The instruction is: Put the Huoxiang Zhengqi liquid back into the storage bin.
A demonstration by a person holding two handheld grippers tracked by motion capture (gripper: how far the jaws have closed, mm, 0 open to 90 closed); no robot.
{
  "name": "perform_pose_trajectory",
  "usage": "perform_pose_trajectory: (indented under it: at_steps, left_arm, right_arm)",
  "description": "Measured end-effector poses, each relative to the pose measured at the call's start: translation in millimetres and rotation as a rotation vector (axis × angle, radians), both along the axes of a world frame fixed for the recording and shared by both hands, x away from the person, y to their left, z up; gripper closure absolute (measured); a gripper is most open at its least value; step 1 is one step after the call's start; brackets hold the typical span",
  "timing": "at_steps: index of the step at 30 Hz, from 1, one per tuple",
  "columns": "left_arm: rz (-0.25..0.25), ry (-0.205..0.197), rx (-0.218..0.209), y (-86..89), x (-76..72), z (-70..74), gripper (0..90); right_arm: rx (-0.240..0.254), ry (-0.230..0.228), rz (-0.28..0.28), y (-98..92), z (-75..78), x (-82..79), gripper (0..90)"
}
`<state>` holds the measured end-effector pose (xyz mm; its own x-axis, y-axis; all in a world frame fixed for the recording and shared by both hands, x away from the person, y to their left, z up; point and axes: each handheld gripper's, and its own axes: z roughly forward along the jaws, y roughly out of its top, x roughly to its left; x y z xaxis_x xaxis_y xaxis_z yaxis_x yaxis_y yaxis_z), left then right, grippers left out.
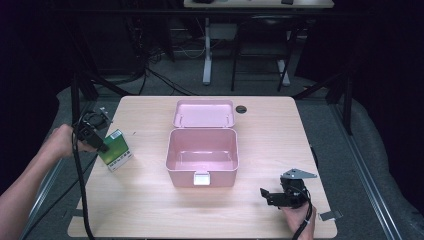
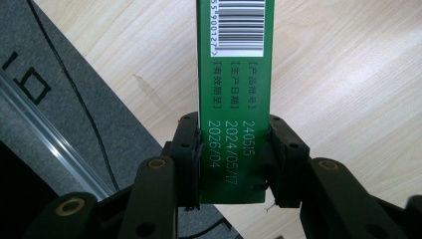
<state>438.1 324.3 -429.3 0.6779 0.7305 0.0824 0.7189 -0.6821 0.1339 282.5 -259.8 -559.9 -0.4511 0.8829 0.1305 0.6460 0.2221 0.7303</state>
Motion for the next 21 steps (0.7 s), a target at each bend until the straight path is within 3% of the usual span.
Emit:
perform_pose_trajectory:
  at_steps: [21]
  left_arm:
    - [-0.035,-0.028,-0.004,-6.1,-6.1,18.2,64.1]
  right_arm:
    - [-0.011,-0.001,0.006,0.9,-0.2,-1.0,9.0]
